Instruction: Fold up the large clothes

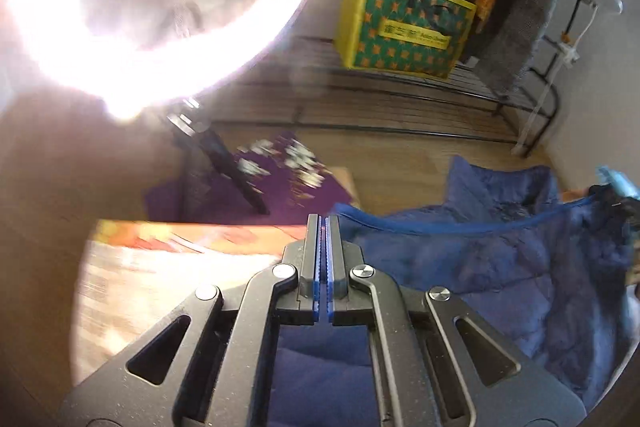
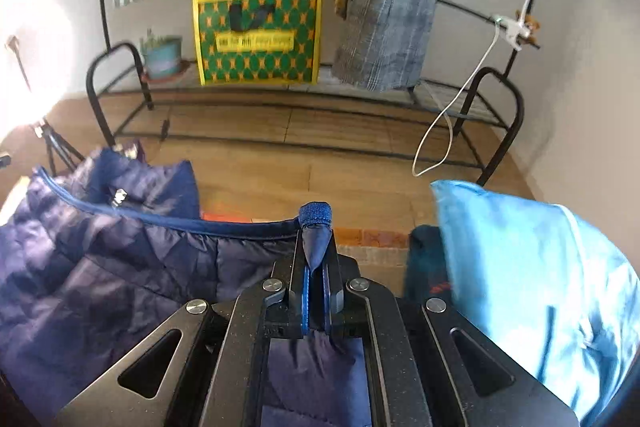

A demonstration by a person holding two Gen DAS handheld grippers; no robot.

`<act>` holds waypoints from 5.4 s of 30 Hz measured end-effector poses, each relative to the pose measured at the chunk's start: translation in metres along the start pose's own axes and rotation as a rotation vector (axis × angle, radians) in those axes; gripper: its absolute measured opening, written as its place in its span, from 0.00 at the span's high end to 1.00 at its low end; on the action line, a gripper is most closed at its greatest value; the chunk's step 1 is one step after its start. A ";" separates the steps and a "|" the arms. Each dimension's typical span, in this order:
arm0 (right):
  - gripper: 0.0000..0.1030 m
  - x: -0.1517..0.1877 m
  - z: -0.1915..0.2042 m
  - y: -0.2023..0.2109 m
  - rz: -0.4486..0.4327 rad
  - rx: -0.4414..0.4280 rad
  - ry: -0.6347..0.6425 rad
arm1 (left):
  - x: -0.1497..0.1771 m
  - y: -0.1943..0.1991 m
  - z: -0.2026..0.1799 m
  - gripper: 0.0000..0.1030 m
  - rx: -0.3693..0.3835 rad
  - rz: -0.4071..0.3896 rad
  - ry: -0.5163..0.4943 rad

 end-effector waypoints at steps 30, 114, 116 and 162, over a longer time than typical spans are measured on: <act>0.68 0.112 0.067 0.003 0.177 -0.123 0.155 | 0.067 -0.026 -0.191 0.99 -0.043 -0.036 -0.361; 0.93 0.118 0.152 0.203 -0.243 -0.128 -0.207 | 0.177 0.231 -0.053 0.99 0.163 -0.122 -0.012; 0.93 0.109 0.167 0.204 -0.248 -0.130 -0.165 | 0.177 0.235 -0.024 0.99 0.144 -0.125 0.029; 0.69 0.108 0.531 0.078 0.035 -0.736 0.344 | 0.232 0.243 0.180 0.99 -0.009 -0.128 0.342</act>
Point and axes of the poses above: each gripper's, at about its wrist camera, not at the fingertips, and y roughly against the way its jaws point, z to its left, x to its underside, the point moved 9 cm from there along -y, roughly the way its jaws point, and after that the axes turned 15 degrees about -x, right-handed, at the moved point
